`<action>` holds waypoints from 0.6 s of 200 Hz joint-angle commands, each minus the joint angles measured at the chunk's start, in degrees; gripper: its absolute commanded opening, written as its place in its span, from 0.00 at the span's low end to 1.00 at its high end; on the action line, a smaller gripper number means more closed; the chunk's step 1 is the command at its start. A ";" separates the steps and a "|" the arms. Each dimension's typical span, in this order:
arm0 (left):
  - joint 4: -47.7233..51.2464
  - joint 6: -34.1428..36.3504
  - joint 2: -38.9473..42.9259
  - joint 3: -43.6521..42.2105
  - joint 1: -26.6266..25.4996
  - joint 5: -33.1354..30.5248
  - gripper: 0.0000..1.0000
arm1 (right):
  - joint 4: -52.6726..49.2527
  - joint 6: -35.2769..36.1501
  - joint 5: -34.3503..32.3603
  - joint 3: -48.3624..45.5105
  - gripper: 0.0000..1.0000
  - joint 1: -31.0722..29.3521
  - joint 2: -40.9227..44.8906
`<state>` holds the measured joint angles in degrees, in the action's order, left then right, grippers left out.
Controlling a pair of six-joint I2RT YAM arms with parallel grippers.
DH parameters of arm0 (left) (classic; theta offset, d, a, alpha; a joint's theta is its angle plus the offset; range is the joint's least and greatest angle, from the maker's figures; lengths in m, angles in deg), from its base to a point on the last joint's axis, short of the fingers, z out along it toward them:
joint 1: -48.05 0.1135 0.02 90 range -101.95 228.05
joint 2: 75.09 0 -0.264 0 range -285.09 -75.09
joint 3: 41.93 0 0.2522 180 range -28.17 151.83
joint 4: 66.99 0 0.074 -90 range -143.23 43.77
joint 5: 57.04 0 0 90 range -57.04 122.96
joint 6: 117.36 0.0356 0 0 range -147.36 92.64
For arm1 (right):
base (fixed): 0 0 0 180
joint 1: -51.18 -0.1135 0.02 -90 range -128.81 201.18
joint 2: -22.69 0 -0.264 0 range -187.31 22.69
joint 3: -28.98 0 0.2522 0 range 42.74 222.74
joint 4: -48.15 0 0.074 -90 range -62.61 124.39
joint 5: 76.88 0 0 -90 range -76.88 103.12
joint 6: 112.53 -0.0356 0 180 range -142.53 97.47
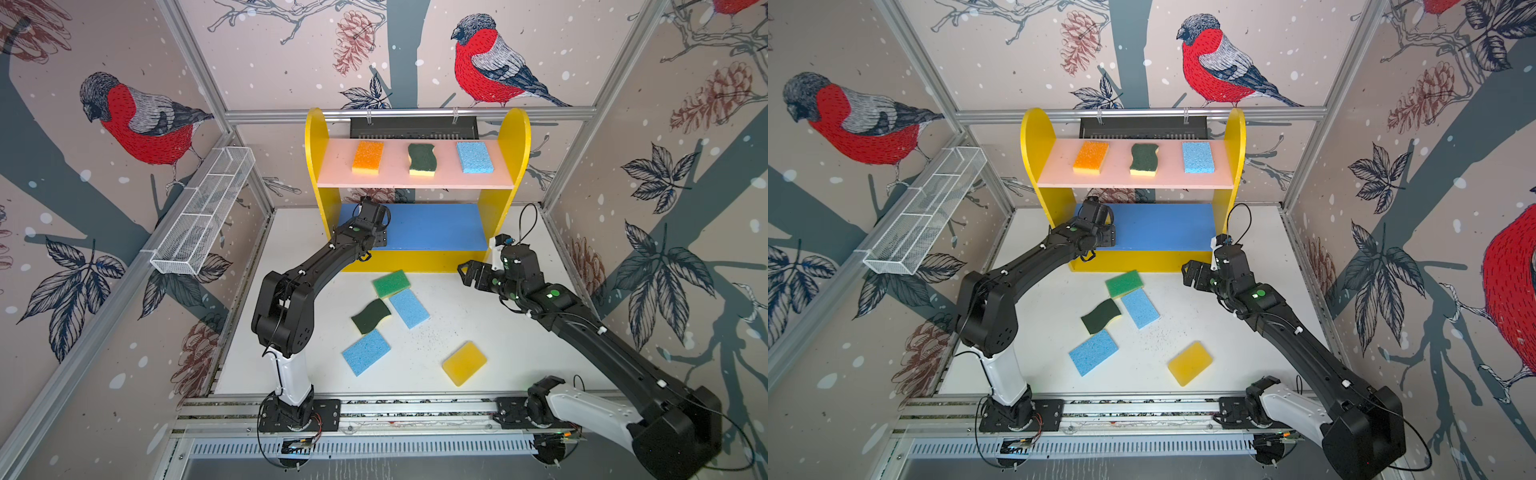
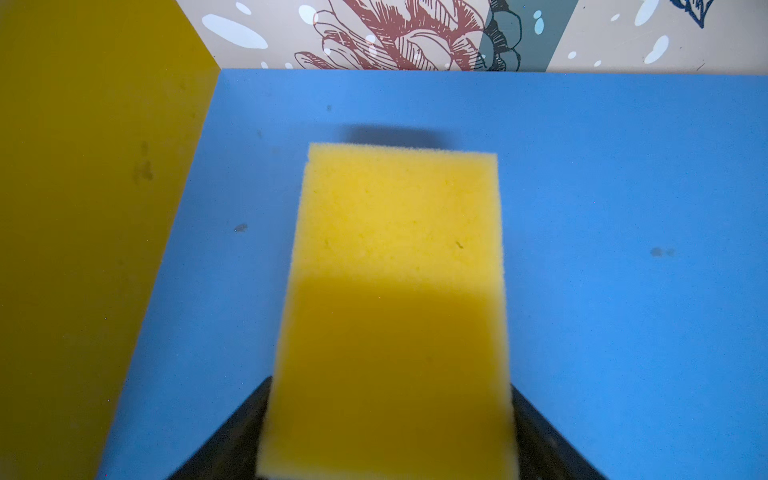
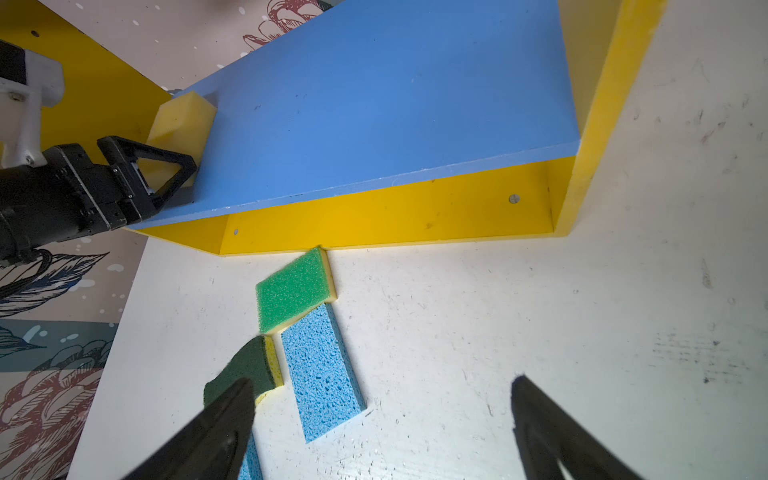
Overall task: Place and organize the cleaning sponges onto the shelf
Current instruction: 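Lower the yellow sponge onto the blue shelf and open the left gripper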
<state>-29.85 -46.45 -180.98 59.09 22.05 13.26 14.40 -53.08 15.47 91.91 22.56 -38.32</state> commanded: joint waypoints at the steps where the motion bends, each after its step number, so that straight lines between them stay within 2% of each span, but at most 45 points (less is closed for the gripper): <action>1: 0.26 -0.07 0.51 0.45 -0.02 -0.47 0.78 | 0.14 -1.00 -1.11 0.31 0.96 -0.23 0.75; 120: 1.91 0.98 2.52 1.20 -0.02 0.27 0.82 | -1.61 -1.55 -2.77 0.54 0.96 -1.23 2.48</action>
<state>-28.41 -46.39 -179.34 59.73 22.05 13.39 12.87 -54.17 13.85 91.98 21.60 -36.27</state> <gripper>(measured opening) 0.811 0.961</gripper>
